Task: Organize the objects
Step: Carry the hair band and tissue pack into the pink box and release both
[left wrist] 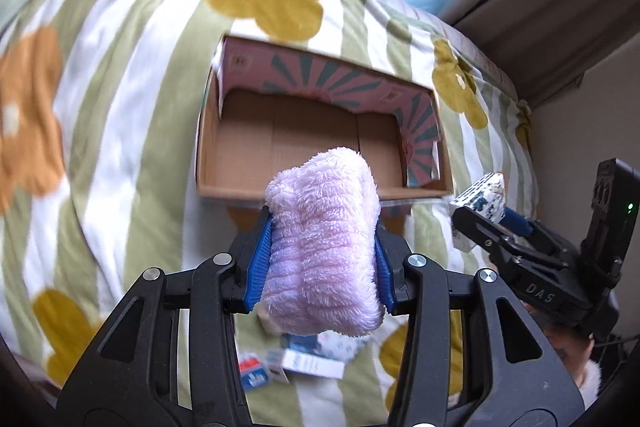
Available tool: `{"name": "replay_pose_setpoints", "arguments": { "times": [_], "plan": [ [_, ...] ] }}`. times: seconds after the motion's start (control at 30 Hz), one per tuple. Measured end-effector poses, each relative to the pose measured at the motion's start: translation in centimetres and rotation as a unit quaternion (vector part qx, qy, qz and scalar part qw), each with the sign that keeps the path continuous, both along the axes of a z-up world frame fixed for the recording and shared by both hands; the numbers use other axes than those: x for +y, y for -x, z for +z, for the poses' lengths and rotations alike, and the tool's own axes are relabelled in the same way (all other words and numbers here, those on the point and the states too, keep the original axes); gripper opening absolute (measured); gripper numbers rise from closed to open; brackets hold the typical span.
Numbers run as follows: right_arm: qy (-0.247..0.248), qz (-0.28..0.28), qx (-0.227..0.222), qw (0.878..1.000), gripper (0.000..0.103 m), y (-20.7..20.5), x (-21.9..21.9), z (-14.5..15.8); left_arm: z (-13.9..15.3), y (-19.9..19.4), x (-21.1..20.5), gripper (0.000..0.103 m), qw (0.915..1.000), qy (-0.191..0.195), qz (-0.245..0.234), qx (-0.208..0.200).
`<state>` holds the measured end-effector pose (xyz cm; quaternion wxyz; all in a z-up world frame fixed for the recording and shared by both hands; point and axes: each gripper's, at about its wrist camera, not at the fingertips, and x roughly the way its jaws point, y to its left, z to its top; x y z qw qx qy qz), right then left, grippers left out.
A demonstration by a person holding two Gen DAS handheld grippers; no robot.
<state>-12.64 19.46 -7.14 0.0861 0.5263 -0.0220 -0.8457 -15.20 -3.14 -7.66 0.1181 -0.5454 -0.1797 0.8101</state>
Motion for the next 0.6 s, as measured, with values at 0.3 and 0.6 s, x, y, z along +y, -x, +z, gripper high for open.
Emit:
{"name": "replay_pose_setpoints", "arguments": {
  "times": [0.3, 0.6],
  "plan": [
    [-0.030, 0.011, 0.017, 0.999, 0.070, 7.0, -0.2, 0.6, 0.0, 8.7, 1.1, 0.040, 0.9965, 0.068, -0.038, 0.031],
    [-0.005, -0.007, -0.018, 1.000, 0.070, 12.3, 0.6, -3.4, -5.4, 13.5, 2.1, 0.040, 0.9912, 0.118, -0.059, 0.008]
  ]
}}
